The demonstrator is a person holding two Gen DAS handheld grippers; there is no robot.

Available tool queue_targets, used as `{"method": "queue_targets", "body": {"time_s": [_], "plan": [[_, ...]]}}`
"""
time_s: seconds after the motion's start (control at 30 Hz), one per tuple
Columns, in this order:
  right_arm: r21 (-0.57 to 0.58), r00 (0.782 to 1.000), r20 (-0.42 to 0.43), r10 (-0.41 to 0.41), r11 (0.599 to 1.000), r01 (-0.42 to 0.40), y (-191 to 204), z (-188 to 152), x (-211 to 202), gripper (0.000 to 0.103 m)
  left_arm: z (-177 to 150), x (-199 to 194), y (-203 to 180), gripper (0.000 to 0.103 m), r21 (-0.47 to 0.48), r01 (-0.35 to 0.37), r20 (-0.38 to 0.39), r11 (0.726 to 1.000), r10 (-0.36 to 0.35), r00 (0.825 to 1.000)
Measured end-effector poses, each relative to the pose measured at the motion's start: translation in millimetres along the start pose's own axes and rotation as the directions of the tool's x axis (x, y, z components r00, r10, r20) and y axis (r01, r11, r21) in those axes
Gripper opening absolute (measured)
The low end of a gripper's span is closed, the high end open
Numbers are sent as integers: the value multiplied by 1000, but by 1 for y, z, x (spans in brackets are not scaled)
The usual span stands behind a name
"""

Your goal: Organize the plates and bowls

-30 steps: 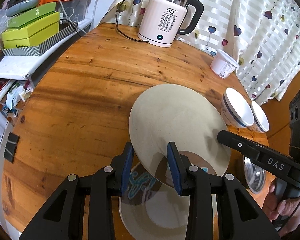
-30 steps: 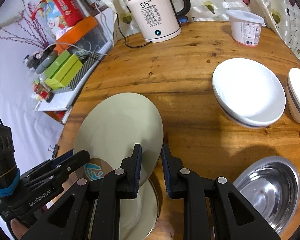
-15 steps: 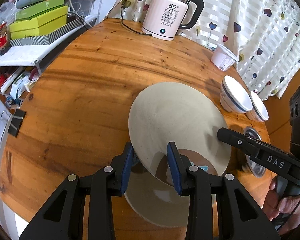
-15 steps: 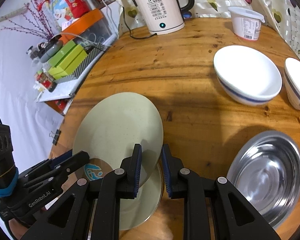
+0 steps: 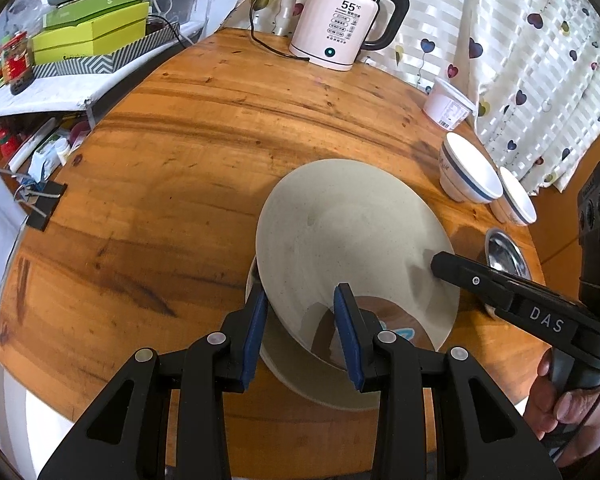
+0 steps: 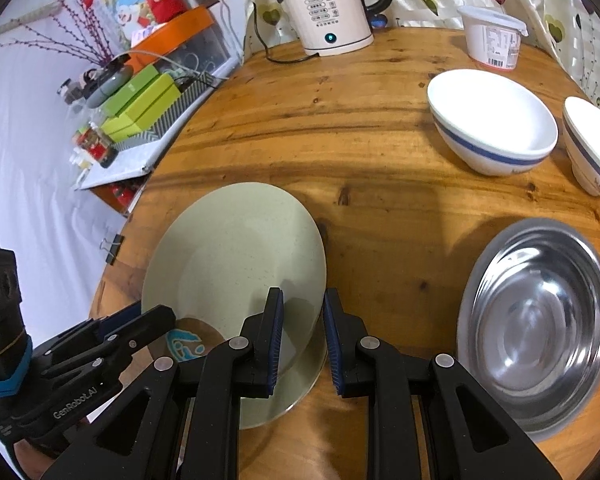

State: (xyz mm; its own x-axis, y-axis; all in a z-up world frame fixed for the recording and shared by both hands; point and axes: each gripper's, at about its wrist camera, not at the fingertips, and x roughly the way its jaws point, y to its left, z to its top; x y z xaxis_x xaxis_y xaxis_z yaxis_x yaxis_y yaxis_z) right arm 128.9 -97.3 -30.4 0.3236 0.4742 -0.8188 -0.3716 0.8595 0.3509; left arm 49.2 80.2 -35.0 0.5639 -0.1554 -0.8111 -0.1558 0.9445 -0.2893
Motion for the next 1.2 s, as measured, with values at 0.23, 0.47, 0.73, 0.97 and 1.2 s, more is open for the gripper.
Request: {"method": "queue_targets", "body": {"time_s": [0.23,0.47,0.73,0.97,1.2], "plan": [[-7,1000,-2,-4,1000,4,1,-7,-1,20,-8,-2,-2,36,-1,-8,-2,1000,8,1000],[-13,1000,-8,-8,1000,8,1,-12,1,20,-13,-4,-5,36,1,-13,0,1000,13,1000],[-37,1000,-10,-27,999,26,3,-14,4,21,-18,-6,-7,36,5,-26,4,1000,26,1000],[-51,999,-7,-35,998,35,3,-15,5,21,-19,-6,-9,36,15,-37,6,999,37,999],[-74,999,-3,-47,996,47,7,-16,5,22,-19,-6,-9,36,16,-38,9,999,38,999]]}}
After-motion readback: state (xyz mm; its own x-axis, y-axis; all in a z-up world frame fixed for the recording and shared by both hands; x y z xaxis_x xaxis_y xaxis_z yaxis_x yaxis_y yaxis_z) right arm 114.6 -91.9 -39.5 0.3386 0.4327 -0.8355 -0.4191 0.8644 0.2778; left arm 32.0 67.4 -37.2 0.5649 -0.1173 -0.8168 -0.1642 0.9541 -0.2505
